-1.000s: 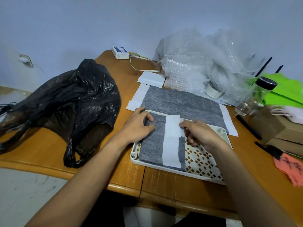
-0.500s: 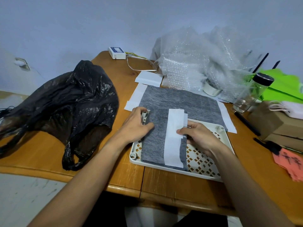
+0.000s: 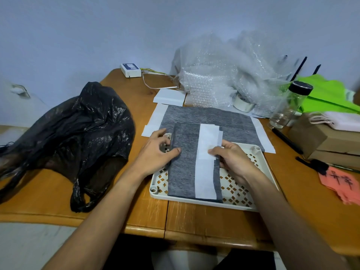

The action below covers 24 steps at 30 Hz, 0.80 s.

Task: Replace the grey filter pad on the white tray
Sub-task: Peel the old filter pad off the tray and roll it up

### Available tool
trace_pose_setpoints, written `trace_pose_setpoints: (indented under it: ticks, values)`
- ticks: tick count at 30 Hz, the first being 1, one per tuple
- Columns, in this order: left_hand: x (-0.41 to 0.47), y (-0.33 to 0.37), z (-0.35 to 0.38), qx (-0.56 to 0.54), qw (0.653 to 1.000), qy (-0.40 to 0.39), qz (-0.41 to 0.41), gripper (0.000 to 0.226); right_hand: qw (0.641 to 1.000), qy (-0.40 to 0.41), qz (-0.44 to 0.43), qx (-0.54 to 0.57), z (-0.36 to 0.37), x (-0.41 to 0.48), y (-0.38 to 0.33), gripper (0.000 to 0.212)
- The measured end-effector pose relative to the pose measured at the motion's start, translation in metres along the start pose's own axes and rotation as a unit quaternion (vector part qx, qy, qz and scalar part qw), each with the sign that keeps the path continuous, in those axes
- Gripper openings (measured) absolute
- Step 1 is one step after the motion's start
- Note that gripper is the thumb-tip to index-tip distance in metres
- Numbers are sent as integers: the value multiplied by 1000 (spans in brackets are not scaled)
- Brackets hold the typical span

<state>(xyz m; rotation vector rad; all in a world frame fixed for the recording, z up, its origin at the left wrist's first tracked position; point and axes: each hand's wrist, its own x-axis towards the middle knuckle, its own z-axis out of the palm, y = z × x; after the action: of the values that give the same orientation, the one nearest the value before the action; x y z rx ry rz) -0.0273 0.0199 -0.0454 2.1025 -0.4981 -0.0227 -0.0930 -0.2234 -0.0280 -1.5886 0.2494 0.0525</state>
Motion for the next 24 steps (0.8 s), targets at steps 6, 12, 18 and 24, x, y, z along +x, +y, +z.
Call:
trace_pose_setpoints:
  ticks: [6,12,18,24]
  values:
    - [-2,11,2,-129,990,-10,46,16,1000,9,5,-5,2,-4,0,23]
    - [9,28,-4,-261,964,-56,1,14,998,-1,6,67,5,-8,-8,29]
    - [23,41,0,-341,936,-58,-65,12,991,-16,20,131,12,-17,-20,31]
    - [21,39,5,-342,935,-52,-82,12,998,-7,28,52,6,-10,-12,29]
